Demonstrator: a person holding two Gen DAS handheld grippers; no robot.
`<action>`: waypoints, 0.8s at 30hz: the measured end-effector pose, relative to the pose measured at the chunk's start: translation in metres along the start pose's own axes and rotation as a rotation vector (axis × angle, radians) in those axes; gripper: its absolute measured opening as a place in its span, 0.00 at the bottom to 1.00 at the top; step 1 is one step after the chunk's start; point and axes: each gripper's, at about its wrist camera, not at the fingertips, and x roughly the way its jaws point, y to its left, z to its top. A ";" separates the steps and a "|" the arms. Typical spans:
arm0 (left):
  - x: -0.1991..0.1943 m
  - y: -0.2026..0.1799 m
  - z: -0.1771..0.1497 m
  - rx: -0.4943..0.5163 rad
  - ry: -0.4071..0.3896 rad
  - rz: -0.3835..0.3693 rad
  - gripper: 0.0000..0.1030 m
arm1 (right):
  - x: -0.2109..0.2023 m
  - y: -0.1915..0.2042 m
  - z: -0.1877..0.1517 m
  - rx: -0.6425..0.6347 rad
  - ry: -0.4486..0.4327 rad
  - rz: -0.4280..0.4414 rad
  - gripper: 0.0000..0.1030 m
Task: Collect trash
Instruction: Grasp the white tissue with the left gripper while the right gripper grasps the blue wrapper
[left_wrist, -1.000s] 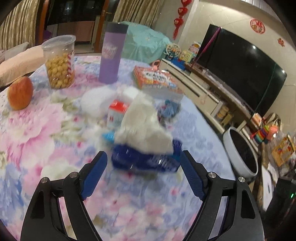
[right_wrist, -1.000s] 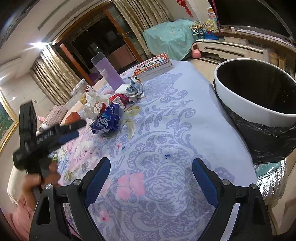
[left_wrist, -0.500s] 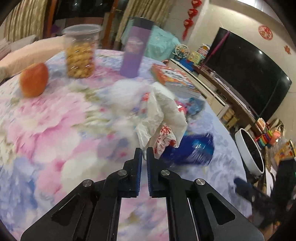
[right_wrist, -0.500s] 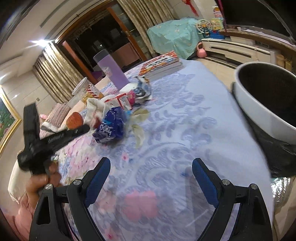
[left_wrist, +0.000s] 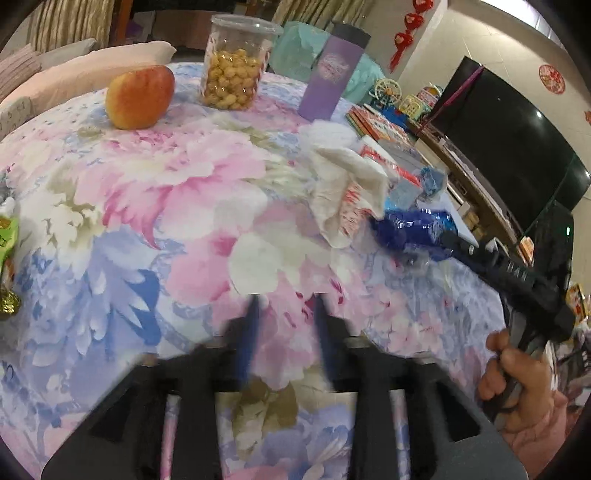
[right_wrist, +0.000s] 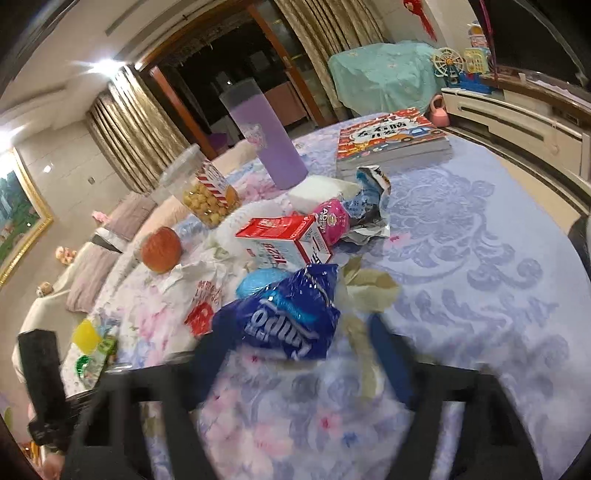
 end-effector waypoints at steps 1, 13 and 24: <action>-0.001 -0.002 0.003 0.004 -0.010 -0.001 0.41 | 0.000 0.000 -0.002 0.003 -0.002 -0.001 0.26; 0.045 -0.032 0.041 0.054 0.019 -0.034 0.74 | -0.035 -0.008 -0.045 -0.012 0.072 -0.025 0.32; 0.077 -0.034 0.063 0.056 0.012 0.004 0.57 | -0.015 -0.005 -0.007 -0.202 0.059 -0.023 0.76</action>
